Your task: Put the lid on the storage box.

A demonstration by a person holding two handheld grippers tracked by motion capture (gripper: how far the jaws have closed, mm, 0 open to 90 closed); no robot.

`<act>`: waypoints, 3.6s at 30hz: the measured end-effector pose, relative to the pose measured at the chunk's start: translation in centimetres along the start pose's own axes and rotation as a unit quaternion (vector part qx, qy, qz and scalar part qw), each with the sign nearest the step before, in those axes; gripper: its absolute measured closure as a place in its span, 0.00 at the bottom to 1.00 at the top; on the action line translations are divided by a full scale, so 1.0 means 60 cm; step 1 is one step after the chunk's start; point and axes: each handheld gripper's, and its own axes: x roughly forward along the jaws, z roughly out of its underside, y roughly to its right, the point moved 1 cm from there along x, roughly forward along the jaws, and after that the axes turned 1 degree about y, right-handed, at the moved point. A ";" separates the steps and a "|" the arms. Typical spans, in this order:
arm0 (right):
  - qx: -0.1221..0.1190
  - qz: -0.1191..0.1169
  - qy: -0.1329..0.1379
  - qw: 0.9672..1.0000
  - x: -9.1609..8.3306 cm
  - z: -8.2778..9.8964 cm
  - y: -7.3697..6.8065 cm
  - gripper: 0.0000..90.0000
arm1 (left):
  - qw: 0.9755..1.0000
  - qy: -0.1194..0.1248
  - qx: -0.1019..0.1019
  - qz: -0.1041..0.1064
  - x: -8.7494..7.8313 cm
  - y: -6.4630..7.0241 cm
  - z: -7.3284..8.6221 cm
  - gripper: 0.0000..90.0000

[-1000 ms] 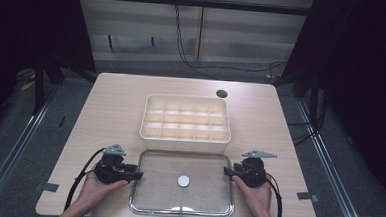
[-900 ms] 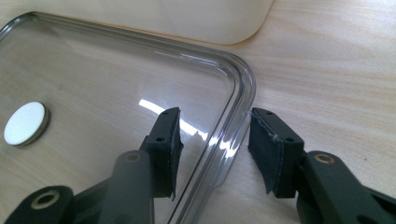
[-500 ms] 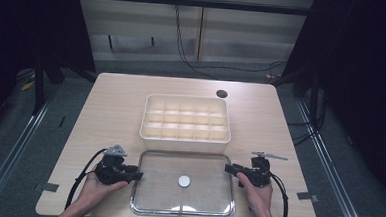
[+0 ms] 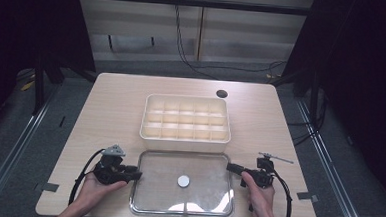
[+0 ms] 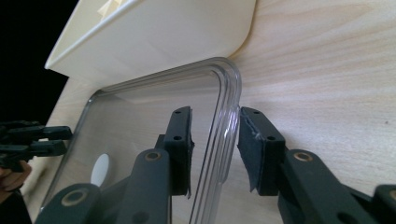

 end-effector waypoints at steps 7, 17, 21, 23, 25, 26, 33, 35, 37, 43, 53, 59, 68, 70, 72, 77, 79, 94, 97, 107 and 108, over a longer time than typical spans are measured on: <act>-0.008 -0.034 0.003 0.999 -0.003 -0.004 -0.008 0.78 | 1.000 -0.002 0.002 0.004 0.000 0.000 0.000 0.71; -0.038 -0.064 -0.016 0.997 -0.002 -0.006 -0.011 0.75 | 1.000 0.001 -0.004 0.007 0.001 -0.004 -0.002 0.71; -0.053 -0.074 -0.018 0.996 0.000 -0.008 -0.018 0.73 | 1.000 0.003 -0.004 0.005 0.001 -0.006 -0.002 0.71; -0.057 -0.075 -0.019 0.995 0.001 -0.008 -0.016 0.73 | 1.000 0.004 -0.005 0.005 0.002 -0.007 -0.003 0.71; -0.054 -0.069 -0.025 0.996 0.004 -0.008 -0.016 0.72 | 1.000 0.004 -0.006 0.003 0.002 -0.007 -0.003 0.72; -0.052 -0.069 -0.027 0.996 0.006 -0.007 -0.015 0.71 | 1.000 0.004 -0.006 0.003 0.002 -0.007 -0.003 0.72; -0.035 -0.088 -0.018 0.995 0.006 -0.011 -0.010 0.79 | 1.000 0.008 -0.013 0.010 0.001 -0.012 -0.002 0.71; -0.033 -0.099 -0.007 0.995 0.002 -0.012 -0.013 0.80 | 1.000 0.011 -0.014 0.014 0.001 -0.012 -0.002 0.67; -0.042 -0.099 -0.003 0.994 -0.001 -0.011 -0.018 0.80 | 1.000 0.013 -0.012 0.009 0.001 -0.011 -0.002 0.60; -0.050 -0.107 0.003 0.993 -0.007 -0.009 -0.023 0.82 | 0.999 0.021 -0.025 0.012 -0.001 -0.015 0.000 0.50; -0.063 -0.112 0.011 0.992 -0.015 -0.010 -0.029 0.83 | 0.998 0.025 -0.040 0.035 0.005 -0.009 -0.001 0.44; -0.071 -0.094 0.004 0.993 -0.014 -0.009 -0.030 0.81 | 0.998 0.023 -0.047 0.047 0.003 -0.011 -0.002 0.47; -0.083 -0.080 0.000 0.993 -0.012 -0.009 -0.034 0.79 | 0.995 0.050 -0.055 0.060 -0.014 -0.013 -0.005 0.57; -0.083 -0.076 0.000 0.994 -0.012 -0.009 -0.035 0.79 | 0.996 0.050 -0.053 0.060 -0.014 -0.013 -0.005 0.58; -0.081 -0.072 -0.001 0.994 -0.010 -0.009 -0.035 0.78 | 0.995 0.055 -0.052 0.060 -0.018 -0.012 -0.007 0.59; -0.088 -0.066 0.001 0.994 -0.011 -0.010 -0.038 0.77 | 0.996 0.059 -0.048 0.054 -0.023 -0.008 -0.013 0.61; -0.086 -0.065 0.005 0.994 -0.011 -0.011 -0.039 0.77 | 0.995 0.062 -0.051 0.061 -0.026 -0.009 -0.014 0.62; -0.102 -0.066 0.033 0.992 -0.019 -0.024 -0.063 0.77 | 0.991 0.107 -0.050 0.069 -0.060 -0.009 -0.024 0.74; -0.111 -0.067 0.043 0.991 -0.021 -0.034 -0.073 0.77 | 0.991 0.115 -0.027 0.057 -0.075 -0.004 -0.030 0.75; -0.122 -0.065 0.053 0.989 -0.024 -0.046 -0.090 0.77 | 0.989 0.137 -0.022 0.045 -0.093 -0.004 -0.043 0.79; -0.122 -0.065 0.053 0.989 -0.024 -0.046 -0.090 0.77 | 0.989 0.137 -0.022 0.045 -0.093 -0.004 -0.043 0.80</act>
